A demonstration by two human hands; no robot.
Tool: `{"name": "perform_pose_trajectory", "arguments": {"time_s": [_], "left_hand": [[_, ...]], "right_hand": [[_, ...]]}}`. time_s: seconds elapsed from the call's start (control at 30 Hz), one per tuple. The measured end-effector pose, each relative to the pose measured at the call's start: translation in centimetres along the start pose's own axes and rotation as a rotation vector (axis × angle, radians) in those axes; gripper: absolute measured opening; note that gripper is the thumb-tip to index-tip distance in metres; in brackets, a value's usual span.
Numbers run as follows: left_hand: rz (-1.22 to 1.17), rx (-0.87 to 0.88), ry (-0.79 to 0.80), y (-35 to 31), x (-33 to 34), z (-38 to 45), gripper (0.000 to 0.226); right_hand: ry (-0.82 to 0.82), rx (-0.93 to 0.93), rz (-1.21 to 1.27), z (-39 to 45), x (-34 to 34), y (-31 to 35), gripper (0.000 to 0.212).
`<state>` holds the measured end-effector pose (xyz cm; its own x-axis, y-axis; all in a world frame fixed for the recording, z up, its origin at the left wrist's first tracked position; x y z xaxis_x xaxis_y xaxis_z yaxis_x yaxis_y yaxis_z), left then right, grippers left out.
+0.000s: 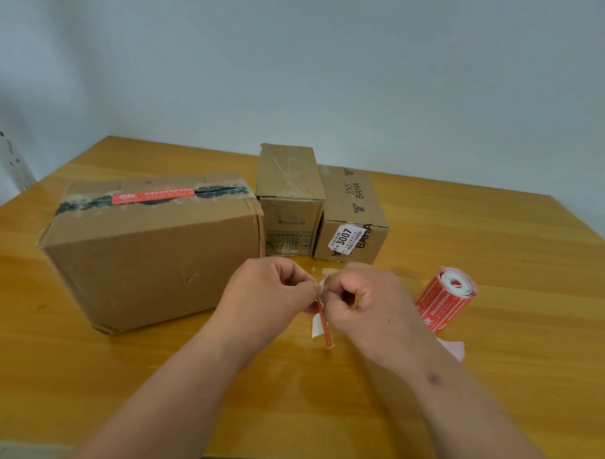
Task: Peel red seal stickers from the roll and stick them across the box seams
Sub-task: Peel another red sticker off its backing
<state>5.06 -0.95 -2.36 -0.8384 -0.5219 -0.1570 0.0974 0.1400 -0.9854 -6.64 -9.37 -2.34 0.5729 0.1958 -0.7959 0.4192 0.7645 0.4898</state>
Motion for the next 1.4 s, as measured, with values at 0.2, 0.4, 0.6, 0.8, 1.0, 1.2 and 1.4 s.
{"name": "perform_pose_trajectory", "arguments": {"time_s": [0.2,0.4,0.6,0.8,1.0,1.2,1.4], "left_hand": [[0.059,0.003,-0.071,0.5,0.2,0.3,0.016],[-0.210,-0.107,-0.181,1.6,0.2,0.4,0.011],[-0.499,-0.175,-0.295,2.0,0.0,0.7,0.013],[-0.630,-0.143,-0.353,1.6,-0.9,0.8,0.015],[-0.574,-0.095,-0.363,0.9,-0.6,0.5,0.018],[-0.364,-0.029,-0.247,0.3,-0.1,0.4,0.014],[-0.056,0.187,-0.149,-0.3,0.1,-0.2,0.017]], "right_hand": [[-0.007,0.006,-0.045,0.0,0.4,-0.1,0.018],[-0.015,0.136,0.021,-0.3,0.5,-0.7,0.020],[-0.041,0.215,0.045,-0.5,0.0,-0.9,0.020],[-0.006,0.440,0.069,-0.9,-1.0,-2.2,0.019],[0.182,0.404,-0.390,-0.6,-1.7,-2.3,0.024],[0.136,0.361,-0.179,-0.1,-1.3,-1.7,0.006],[0.077,0.500,0.348,0.1,-1.2,-0.9,0.020]]}}
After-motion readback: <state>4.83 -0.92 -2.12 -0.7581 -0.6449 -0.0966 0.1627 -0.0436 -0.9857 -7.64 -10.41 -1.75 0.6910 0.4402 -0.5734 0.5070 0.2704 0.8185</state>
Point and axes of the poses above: each hand's wrist, its own z-axis towards the middle knuckle, its own x-axis out of the palm, y = z × x, the point moved 3 cm from there along z, towards the middle knuckle, and after that the axes turned 10 degrees about -z, right-handed, at the moved point
